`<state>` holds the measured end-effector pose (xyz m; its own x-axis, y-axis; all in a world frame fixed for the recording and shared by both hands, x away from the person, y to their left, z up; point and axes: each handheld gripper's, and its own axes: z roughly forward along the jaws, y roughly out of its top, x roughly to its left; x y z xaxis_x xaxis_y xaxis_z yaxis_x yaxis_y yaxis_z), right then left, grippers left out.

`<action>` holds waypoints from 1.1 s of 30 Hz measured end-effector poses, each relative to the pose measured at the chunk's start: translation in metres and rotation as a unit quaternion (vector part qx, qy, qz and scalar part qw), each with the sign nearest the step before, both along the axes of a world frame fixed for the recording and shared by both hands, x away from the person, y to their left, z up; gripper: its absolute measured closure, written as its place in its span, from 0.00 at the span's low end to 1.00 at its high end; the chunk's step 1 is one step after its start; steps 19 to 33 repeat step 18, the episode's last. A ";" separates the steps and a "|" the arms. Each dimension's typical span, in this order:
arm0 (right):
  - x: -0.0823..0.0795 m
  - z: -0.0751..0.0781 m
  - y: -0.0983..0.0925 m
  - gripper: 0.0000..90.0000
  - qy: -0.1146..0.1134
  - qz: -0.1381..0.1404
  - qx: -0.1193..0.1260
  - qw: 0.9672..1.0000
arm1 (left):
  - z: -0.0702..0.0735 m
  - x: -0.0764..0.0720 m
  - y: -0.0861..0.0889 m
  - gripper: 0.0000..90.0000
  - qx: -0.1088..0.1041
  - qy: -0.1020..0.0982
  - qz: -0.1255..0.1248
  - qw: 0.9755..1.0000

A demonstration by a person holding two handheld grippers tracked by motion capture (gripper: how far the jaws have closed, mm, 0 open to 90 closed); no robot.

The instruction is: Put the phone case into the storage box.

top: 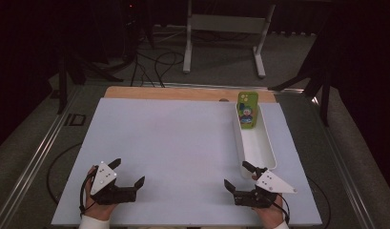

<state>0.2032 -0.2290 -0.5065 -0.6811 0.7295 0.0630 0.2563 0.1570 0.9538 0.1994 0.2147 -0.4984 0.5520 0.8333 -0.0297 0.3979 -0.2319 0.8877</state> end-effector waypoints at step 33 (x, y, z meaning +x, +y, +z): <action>0.007 -0.001 -0.010 0.11 -0.018 -0.018 -0.008 1.000 | -0.002 0.001 -0.002 0.01 -0.003 -0.006 0.000 1.000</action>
